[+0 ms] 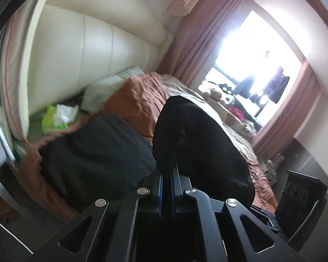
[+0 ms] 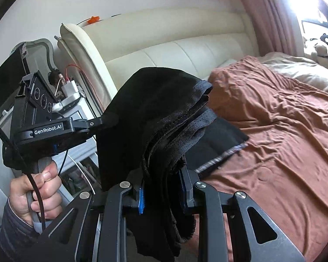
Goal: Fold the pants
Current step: 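Lift the folded pants with both tools and carry them toward the headboard, then lower the folded pants onto the bed by the headboard and open both tools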
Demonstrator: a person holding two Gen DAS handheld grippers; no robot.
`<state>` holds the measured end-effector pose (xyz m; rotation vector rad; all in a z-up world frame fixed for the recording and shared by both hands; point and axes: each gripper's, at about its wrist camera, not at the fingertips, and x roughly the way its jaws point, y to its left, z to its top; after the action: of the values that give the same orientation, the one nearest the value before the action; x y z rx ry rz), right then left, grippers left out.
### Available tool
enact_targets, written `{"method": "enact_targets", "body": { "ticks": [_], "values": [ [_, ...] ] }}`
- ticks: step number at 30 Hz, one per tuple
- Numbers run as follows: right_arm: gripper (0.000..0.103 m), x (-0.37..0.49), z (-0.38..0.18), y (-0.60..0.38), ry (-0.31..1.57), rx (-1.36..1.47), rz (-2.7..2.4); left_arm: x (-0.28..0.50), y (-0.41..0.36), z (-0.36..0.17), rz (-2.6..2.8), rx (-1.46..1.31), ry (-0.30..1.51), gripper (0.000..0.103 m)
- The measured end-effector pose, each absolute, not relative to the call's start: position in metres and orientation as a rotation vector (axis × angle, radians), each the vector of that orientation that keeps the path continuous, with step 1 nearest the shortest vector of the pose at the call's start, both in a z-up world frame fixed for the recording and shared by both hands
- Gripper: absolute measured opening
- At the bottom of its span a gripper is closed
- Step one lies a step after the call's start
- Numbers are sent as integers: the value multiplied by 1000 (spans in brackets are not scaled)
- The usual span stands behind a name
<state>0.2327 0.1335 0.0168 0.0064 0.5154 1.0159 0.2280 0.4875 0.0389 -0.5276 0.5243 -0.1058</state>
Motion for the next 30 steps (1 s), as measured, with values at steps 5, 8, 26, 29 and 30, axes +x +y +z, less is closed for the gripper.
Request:
{"method": "enact_targets", "body": {
  "ticks": [5,8,26,29,30],
  "values": [
    [21,251,20,167,544,50,1077,236,517,46,-48,-501,521,5],
    [21,265,16,185,559,74,1103,250,531,44,-12,-500,532,5],
    [21,392,-25,242,708,168,1133,395,541,-9,18,-437,710,5],
    [21,413,-36,240,741,207,1123,417,537,-19,18,-427,740,5],
    [21,420,-39,239,751,219,1118,425,534,-21,20,-417,748,5]
  ]
}}
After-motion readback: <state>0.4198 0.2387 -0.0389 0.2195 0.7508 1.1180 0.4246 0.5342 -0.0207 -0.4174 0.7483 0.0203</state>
